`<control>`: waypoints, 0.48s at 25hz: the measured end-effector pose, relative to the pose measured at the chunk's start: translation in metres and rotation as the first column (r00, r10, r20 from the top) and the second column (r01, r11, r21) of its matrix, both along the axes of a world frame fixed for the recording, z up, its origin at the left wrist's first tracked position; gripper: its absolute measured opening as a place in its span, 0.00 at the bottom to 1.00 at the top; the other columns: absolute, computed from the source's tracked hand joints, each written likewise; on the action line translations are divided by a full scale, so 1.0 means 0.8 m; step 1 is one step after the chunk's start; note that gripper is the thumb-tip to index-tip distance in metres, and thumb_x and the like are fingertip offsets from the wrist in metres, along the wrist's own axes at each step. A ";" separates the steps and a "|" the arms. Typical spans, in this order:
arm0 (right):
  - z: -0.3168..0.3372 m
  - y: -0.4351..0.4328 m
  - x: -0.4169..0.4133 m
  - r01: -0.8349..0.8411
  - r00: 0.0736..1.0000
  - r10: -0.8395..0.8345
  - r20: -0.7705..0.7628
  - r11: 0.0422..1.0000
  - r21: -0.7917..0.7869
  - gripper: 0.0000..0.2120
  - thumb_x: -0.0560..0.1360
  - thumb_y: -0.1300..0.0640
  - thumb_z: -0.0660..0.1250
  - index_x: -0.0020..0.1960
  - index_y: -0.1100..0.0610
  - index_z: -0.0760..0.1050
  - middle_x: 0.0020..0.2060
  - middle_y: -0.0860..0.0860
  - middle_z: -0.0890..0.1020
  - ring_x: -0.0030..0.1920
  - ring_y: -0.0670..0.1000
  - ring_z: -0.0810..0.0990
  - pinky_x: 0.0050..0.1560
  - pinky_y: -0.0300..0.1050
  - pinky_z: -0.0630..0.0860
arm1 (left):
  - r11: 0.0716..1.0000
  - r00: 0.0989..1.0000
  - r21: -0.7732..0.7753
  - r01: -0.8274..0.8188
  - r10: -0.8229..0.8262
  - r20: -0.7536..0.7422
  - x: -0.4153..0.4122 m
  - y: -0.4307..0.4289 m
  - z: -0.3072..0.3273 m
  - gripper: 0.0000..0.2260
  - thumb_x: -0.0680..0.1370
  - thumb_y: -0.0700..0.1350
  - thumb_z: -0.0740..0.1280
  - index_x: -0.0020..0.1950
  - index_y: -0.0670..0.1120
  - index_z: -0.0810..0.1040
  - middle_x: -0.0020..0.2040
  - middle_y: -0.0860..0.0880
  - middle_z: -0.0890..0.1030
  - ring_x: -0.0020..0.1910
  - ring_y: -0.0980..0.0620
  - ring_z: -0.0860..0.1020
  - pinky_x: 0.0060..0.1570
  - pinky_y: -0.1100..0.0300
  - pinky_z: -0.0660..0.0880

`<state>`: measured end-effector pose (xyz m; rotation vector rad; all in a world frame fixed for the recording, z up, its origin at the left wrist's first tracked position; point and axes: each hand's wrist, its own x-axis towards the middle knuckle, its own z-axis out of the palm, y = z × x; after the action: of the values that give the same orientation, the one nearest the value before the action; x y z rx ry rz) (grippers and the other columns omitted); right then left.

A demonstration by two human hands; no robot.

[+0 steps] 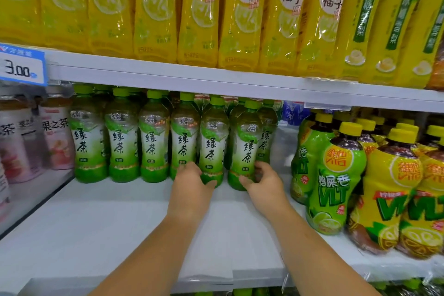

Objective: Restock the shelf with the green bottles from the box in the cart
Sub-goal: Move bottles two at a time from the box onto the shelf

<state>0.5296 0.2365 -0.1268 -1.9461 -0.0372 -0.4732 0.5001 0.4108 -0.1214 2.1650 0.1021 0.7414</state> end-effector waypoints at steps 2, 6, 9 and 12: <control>0.000 0.004 0.003 -0.036 0.999 0.036 0.000 0.998 0.043 0.16 0.73 0.59 0.76 0.56 0.48 0.75 0.49 0.47 0.83 0.51 0.48 0.82 0.58 0.49 0.79 | 1.000 1.000 -0.019 0.008 -0.008 -0.013 0.003 0.001 0.000 0.15 0.71 0.43 0.78 0.44 0.45 0.72 0.42 0.48 0.73 0.44 0.44 0.76 0.40 0.58 0.67; -0.005 0.007 0.009 -0.016 1.000 0.016 -0.003 1.000 0.021 0.11 0.74 0.55 0.74 0.56 0.52 0.81 0.48 0.48 0.85 0.50 0.49 0.83 0.56 0.49 0.80 | 1.000 1.000 -0.029 0.007 -0.007 -0.005 0.011 -0.001 -0.001 0.14 0.71 0.44 0.78 0.43 0.46 0.72 0.36 0.53 0.73 0.39 0.48 0.76 0.38 0.59 0.66; -0.004 0.009 0.008 0.003 1.000 -0.004 -0.010 0.997 -0.081 0.12 0.76 0.50 0.72 0.57 0.53 0.82 0.49 0.47 0.86 0.50 0.50 0.83 0.52 0.44 0.78 | 0.999 1.000 -0.037 -0.007 0.007 -0.006 0.016 -0.001 -0.003 0.15 0.71 0.45 0.79 0.42 0.47 0.71 0.35 0.54 0.73 0.37 0.49 0.74 0.37 0.59 0.67; -0.001 0.011 0.007 -0.007 0.999 0.000 -0.050 0.989 -0.145 0.16 0.78 0.48 0.68 0.63 0.52 0.79 0.53 0.49 0.84 0.54 0.53 0.81 0.55 0.46 0.76 | 1.000 1.000 -0.001 -0.022 0.022 -0.007 0.020 -0.002 -0.001 0.15 0.71 0.47 0.78 0.44 0.46 0.72 0.36 0.53 0.73 0.38 0.49 0.74 0.38 0.59 0.68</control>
<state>0.5351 0.2452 -0.1274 -2.0997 -0.0442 -0.4296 0.5158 0.4090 -0.1223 2.1685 0.1304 0.7469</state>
